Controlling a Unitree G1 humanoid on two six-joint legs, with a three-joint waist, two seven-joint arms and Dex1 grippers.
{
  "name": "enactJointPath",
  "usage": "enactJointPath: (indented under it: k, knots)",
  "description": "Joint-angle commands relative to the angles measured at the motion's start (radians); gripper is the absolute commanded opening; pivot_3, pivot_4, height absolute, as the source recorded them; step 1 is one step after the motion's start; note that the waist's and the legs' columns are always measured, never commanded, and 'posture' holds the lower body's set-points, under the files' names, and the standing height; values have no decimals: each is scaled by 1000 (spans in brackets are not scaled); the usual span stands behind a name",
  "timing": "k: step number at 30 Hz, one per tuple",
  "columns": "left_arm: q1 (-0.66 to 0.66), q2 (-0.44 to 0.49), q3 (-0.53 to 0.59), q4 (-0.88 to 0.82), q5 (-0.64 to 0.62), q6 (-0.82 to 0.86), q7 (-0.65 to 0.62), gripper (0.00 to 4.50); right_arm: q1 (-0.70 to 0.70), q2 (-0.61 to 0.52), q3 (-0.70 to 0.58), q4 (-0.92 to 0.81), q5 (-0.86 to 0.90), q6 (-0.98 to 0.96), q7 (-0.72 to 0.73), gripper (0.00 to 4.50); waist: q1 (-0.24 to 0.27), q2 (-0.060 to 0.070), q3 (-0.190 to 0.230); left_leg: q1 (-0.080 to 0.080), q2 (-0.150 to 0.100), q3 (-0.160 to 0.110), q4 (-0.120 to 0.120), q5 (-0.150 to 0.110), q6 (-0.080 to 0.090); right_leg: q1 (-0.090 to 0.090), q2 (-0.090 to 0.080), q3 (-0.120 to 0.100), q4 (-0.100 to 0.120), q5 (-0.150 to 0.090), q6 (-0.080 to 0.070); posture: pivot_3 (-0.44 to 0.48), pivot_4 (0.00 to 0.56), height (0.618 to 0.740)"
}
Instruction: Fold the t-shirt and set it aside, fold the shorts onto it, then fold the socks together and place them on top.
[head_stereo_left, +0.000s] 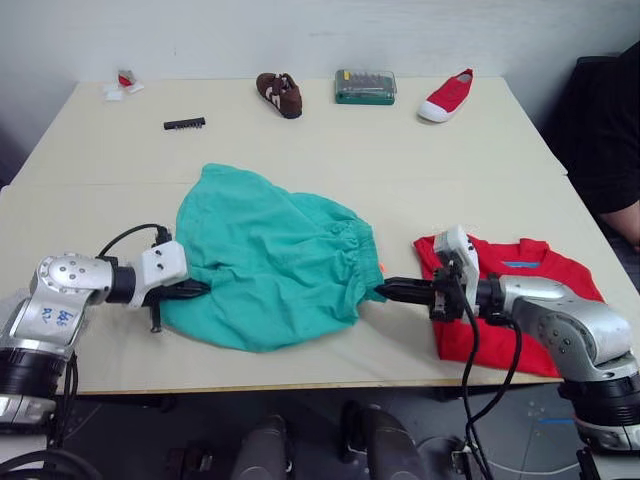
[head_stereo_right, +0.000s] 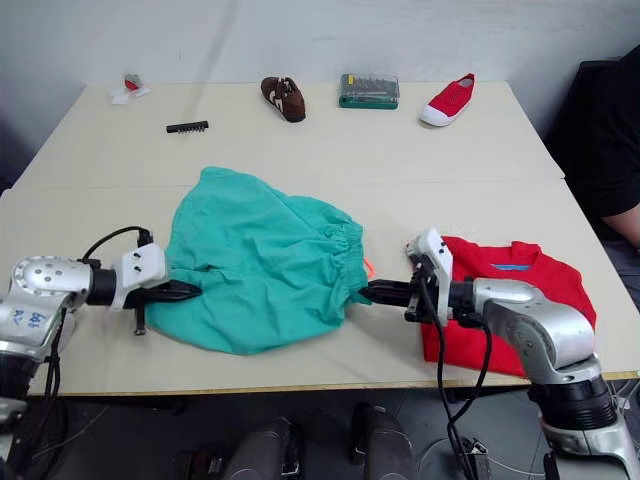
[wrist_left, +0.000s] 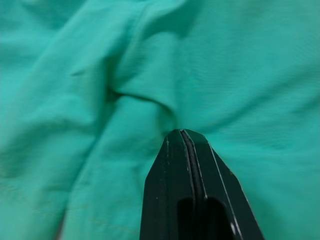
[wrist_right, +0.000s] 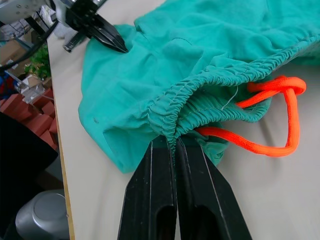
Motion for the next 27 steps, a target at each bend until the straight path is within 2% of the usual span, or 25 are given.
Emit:
enactJointPath:
  k: [1, 4, 6, 8, 10, 12, 16, 23, 27]
  knots:
    - [-29, -9, 26, -22, -52, 61, -29, 0, 6, -14, -35, -56, 22, 2, -5, 14, 0, 0, 0, 0, 0, 0, 0, 0, 0, 0, 0, 0, 0, 0, 0, 0, 150, 740]
    - [23, 33, 101, -174, -216, 197, -144, 558, 26, -19, -38, -64, 16, -8, -11, 0, -7, 0, 0, -1, 0, 1, 0, 1, -4, 0, 0, 0, 1, 0, 0, 0, 150, 740]
    - [52, 48, 163, -282, -331, 326, -162, 1197, 33, -17, -38, -65, 12, -15, -14, 0, -13, -1, 0, -1, 0, 1, 0, 1, -4, 0, 1, 0, 2, 0, 0, 0, 150, 740]
    - [76, 65, 189, -346, -378, 403, -156, 1761, 35, -14, -38, -66, 12, -16, -18, 0, -14, -1, 0, -1, 0, 2, 0, 1, -4, 0, 0, 1, 2, 0, 0, 0, 150, 740]
    - [178, 134, 169, -426, -313, 332, -207, 2402, 34, -5, -34, -66, 11, -18, -27, 0, -21, 0, 0, 0, 0, 2, 0, 1, -4, 0, 0, 2, 0, 0, 1, 0, 150, 740]
    - [241, 177, 140, -448, -241, 264, -209, 2402, 33, 0, -29, -64, 9, -20, -33, 0, -27, 1, 0, 2, 0, 4, -1, 1, -5, 0, 1, 4, -2, 0, 1, 0, 150, 740]
    - [277, 215, 110, -413, -144, 136, -207, 2402, 32, 2, -26, -61, 1, -24, -37, 0, -21, 1, 1, 2, 1, 4, -1, 0, -4, -1, 1, 4, 0, 0, 1, 0, 150, 740]
    - [231, 168, 55, -335, -36, -14, -140, 2402, 26, 5, -27, -56, 0, -22, -49, 0, -15, 1, 1, 1, 1, 3, -1, -2, 0, -2, 1, 5, 0, 0, 0, 0, 150, 740]
    - [245, 169, 46, -314, -30, -52, -155, 2402, 26, 6, -27, -58, 2, -21, -53, 0, -23, 1, 1, 0, 1, 5, -1, -3, 0, -2, 1, 5, -1, 0, 0, 0, 150, 740]
